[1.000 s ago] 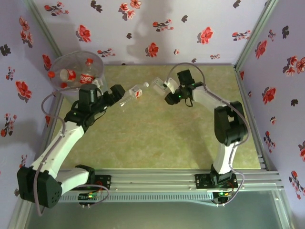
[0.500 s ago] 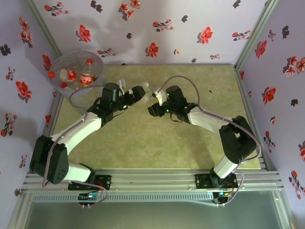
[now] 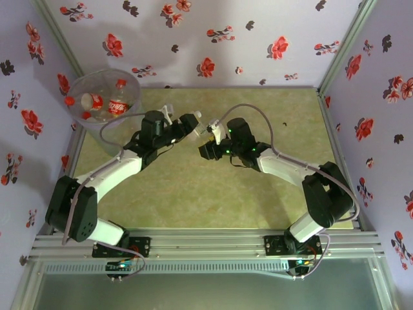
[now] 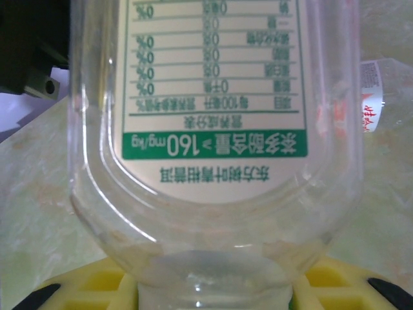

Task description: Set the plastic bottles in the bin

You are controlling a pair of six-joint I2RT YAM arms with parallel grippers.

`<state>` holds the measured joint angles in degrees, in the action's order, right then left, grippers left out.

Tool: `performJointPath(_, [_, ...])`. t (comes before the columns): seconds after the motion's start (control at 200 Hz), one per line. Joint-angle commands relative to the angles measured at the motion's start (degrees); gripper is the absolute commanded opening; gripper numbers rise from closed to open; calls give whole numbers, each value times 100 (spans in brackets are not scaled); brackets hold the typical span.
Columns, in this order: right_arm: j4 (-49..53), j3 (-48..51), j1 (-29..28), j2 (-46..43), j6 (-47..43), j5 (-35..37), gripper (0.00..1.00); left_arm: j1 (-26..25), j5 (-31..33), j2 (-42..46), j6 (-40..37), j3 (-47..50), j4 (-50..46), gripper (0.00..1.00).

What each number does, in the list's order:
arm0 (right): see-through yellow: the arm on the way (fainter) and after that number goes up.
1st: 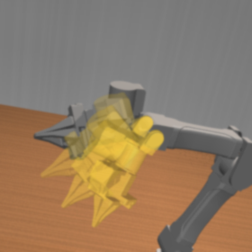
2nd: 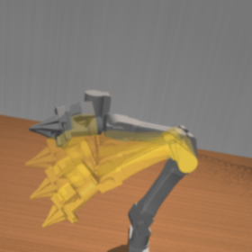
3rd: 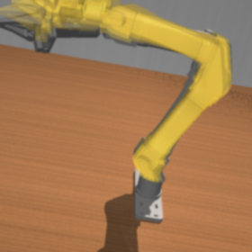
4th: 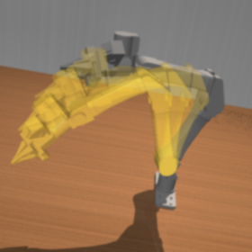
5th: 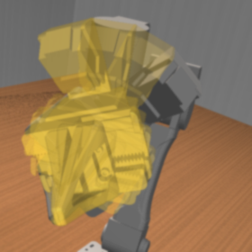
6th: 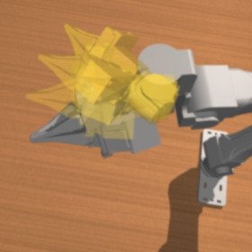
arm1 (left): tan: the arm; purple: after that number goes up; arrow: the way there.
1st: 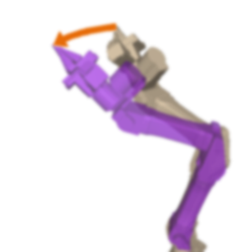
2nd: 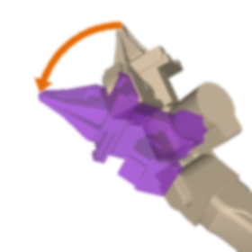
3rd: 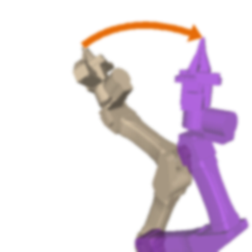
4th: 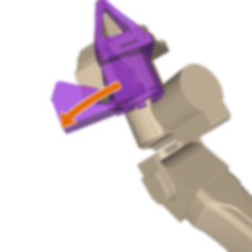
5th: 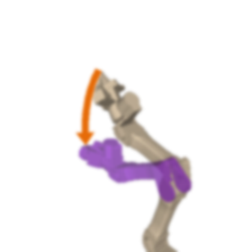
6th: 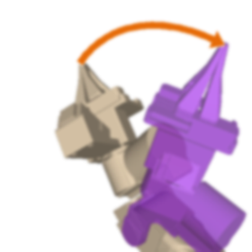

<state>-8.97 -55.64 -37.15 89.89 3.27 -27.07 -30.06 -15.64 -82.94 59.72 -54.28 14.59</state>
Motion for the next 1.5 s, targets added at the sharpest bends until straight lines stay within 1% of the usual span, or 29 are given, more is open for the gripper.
performJointPath(0.0, [-394, -26, -47, -25, 60, -245, 33, -22, -8, -89, -59, -225, -28, 63])
performJointPath(0.065, [-367, -56, -47, -39, 56, -246, 39, 8, -5, -79, -108, -299, -120, 59])
performJointPath(0.085, [-354, -61, -47, -56, 60, -242, 44, 24, -6, -82, -136, -331, -158, 59])
performJointPath(0.125, [-287, -91, -47, -88, 60, -229, 57, 48, -9, -69, -174, -384, -224, 56])
performJointPath(0.18, [-103, -172, -41, -147, 30, -203, 68, 95, -22, -65, -201, -441, -279, 52])
performJointPath(0.245, [36, -226, -38, -256, -1, -153, 85, 181, -59, -51, -226, -507, -328, 50])
performJointPath(0.28, [93, -245, -38, -338, -26, -98, 93, 228, -80, -48, -256, -560, -378, 49])
performJointPath(0.325, [161, -252, -31, -475, -43, 34, 99, 301, -97, -26, -358, -689, -525, 49])
performJointPath(0.4, [159, -187, 17, -805, 19, 377, 99, 441, -93, 47, -662, -1036, -958, 48])
performJointPath(0.505, [-237, 145, 165, -1435, 375, 1018, 99, 722, -106, 189, -1209, -1787, -1719, 47])
performJointPath(0.595, [-225, 346, 334, -1851, 498, 1374, 99, 1067, -162, 284, -1636, -2584, -2383, 40])
performJointPath(0.645, [-77, 401, 419, -1952, 508, 1469, 99, 1371, -330, 282, -1793, -3066, -2741, 35])
performJointPath(0.695, [42, 467, 496, -2000, 537, 1527, 99, 1703, -433, 287, -1901, -3503, -3045, 28])
performJointPath(0.74, [58, 569, 546, -2003, 582, 1577, 99, 2027, -462, 271, -2019, -3887, -3329, 22])
performJointPath(0.845, [-45, 829, 597, -1965, 713, 1589, 99, 2801, -458, 213, -2269, -4676, -3871, 10])
performJointPath(0.915, [-87, 969, 612, -1933, 763, 1585, 99, 3307, -391, 139, -2330, -5079, -4045, 5])
performJointPath(0.99, [-31, 1071, 612, -1939, 763, 1623, 99, 3755, -57, 29, -2472, -5470, -4286, 0])
performJointPath(1.045, [38, 1154, 614, -1974, 730, 1680, 99, 3991, 388, 5, -2582, -5568, -4268, 0])
performJointPath(1.095, [115, 1217, 621, -2026, 687, 1737, 99, 4155, 760, 36, -2645, -5453, -3988, 0])
performJointPath(1.22, [298, 1344, 638, -2169, 632, 1821, 99, 4275, 1505, 1, -2834, -5052, -3233, 0])
performJointPath(1.4, [447, 1484, 638, -2378, 640, 1939, 99, 4231, 1872, -407, -3188, -4625, -2564, 0])
performJointPath(1.495, [534, 1520, 649, -2470, 625, 1987, 99, 4163, 1923, -590, -3448, -4344, -2162, 0])
